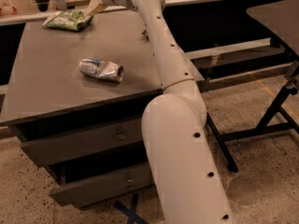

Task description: Move green jalapeno chip bag near redbull can

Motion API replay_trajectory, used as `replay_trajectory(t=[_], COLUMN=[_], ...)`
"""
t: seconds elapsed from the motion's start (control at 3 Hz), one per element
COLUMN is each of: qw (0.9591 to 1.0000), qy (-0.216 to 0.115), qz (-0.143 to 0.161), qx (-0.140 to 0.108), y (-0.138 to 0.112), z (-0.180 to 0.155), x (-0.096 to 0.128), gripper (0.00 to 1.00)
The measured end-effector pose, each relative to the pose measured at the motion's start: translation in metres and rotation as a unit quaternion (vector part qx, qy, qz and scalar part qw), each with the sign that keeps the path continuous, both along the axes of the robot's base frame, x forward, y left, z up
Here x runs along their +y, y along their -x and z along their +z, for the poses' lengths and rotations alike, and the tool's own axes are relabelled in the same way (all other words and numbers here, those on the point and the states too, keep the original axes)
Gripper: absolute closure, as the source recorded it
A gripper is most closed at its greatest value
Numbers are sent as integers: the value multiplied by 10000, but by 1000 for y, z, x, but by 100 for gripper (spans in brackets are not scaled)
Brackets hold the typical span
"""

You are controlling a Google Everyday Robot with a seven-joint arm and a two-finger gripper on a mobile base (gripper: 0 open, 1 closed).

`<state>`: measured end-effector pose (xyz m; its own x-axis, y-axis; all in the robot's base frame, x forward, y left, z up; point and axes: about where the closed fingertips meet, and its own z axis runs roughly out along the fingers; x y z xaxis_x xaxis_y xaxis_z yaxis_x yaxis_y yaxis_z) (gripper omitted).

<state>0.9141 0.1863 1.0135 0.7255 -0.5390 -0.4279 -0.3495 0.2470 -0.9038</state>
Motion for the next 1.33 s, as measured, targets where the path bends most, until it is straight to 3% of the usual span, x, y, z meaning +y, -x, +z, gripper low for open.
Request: replay_trajectory(t=[0.33, 1.0, 1.33], qw=[9983, 9884, 9863], qy=[-105, -310, -310], qz=[335, 724, 763], qx=[469, 1301, 1429], y=[26, 70, 73], z=[5, 1, -6], x=[-1, 12, 19], gripper=[0, 0, 0])
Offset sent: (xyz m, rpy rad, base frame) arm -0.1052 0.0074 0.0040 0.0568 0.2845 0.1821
